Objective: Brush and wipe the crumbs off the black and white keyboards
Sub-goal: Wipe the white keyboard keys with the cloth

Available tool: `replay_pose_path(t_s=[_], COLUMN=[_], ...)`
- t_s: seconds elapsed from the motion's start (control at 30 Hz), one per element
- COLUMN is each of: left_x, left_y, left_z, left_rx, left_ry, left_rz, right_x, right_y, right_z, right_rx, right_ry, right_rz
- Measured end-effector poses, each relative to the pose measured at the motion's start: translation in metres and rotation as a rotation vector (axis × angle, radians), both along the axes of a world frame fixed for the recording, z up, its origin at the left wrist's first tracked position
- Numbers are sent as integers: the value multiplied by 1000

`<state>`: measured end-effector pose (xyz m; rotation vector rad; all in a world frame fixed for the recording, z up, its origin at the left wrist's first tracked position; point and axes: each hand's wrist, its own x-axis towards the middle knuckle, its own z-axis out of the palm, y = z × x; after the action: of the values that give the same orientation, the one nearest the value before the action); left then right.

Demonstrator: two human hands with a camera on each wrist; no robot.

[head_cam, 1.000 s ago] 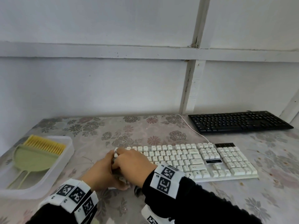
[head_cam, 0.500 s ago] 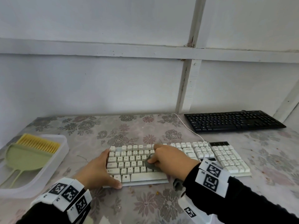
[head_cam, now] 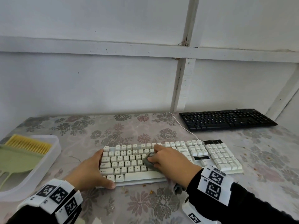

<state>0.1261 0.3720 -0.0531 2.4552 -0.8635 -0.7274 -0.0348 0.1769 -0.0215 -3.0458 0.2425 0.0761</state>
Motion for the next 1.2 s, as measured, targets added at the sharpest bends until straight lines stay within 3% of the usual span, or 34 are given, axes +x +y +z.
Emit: replay_pose_path(t_s=[0.37, 0.5, 0.6, 0.77, 1.2], left_x=[0, -4, -5, -4, -3], left_y=[2, 0, 0, 1, 2], left_z=[1, 4, 5, 6, 5], left_rx=[-14, -18, -9, -31, 4], left_ry=[31, 29, 36, 52, 44], left_rz=[-1, 3, 4, 16, 10], right_x=[-59, -61, -39, 8, -61], right_y=[-71, -69, -32, 8, -72], right_z=[5, 24, 34, 19, 17], right_rx=[-34, -13, 108, 108, 47], right_ry=[30, 0, -89, -55, 6], right_rz=[-265, -242, -112, 39, -206])
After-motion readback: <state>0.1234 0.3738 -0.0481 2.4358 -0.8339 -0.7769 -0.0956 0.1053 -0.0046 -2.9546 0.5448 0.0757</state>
